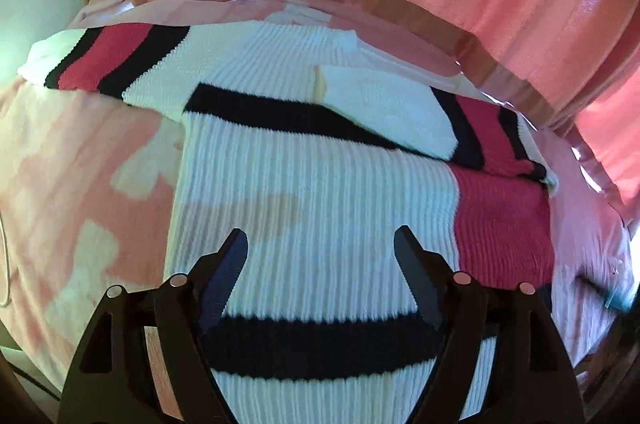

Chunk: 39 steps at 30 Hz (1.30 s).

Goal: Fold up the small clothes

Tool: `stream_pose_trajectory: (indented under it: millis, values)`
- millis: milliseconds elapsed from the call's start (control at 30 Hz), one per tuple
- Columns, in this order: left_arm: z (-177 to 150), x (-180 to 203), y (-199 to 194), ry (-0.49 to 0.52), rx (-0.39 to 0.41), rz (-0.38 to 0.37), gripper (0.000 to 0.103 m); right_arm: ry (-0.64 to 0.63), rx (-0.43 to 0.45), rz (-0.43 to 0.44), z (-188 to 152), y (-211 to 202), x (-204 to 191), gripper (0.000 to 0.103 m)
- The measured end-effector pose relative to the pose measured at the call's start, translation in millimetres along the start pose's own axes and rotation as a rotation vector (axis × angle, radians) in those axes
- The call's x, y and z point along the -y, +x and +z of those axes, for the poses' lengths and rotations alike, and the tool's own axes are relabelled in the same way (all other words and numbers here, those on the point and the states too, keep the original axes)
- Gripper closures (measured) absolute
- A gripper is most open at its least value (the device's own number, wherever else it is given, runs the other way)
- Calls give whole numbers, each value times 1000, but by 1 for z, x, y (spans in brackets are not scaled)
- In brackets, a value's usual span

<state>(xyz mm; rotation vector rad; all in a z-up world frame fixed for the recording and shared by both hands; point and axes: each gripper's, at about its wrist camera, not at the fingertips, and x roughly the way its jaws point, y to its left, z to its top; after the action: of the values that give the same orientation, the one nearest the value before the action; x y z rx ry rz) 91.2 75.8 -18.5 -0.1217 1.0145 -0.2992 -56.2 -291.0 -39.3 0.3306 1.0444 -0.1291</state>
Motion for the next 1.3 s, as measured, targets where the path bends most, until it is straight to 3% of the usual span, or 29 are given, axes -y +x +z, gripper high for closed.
stream_pose_trajectory:
  millis: [133,167,200,267,400,467,533,633,667,700,767,967,1100,1167,1233,1300]
  values:
    - [-4,4,-3,40,40,67,30,42,-87,30,-72,6,-6,53]
    - [-3,3,-3,30,42,67,30,33,-69,21,-79,4,-7,68]
    - [-2,2,-3,14,41,62,30,1,-50,-17,-84,2,-11,89]
    - [1,0,-2,-23,31,45,29,-11,-43,-10,-86,-4,-12,99]
    - [13,-16,-14,-102,71,46,28,-55,5,-67,-95,-41,-12,99]
    - [22,-30,-19,-157,96,54,18,-57,-58,-75,-99,-39,-6,99]
    - [39,-58,-20,-254,111,69,17,-63,-89,-113,-93,-32,-9,94]
    - [67,-106,-20,-382,149,127,17,-136,44,-199,-61,-49,-27,87]
    - [75,-123,-18,-416,158,155,17,-157,106,-213,-46,-58,-35,77]
    - [84,-140,-16,-447,160,185,17,-172,139,-206,-36,-62,-39,65]
    - [101,-183,-7,-544,164,243,17,-220,206,-171,-6,-64,-57,54]
    - [122,-301,29,-839,156,356,17,-375,250,-36,49,-22,-128,50]
    - [127,-331,45,-858,151,405,18,-481,267,6,54,6,-169,46]
    - [136,-329,48,-806,186,426,27,-502,263,31,51,19,-180,45]
    - [146,-324,55,-745,171,424,68,-507,244,49,45,28,-183,45]
    - [153,-319,56,-714,171,430,97,-512,231,51,40,32,-182,45]
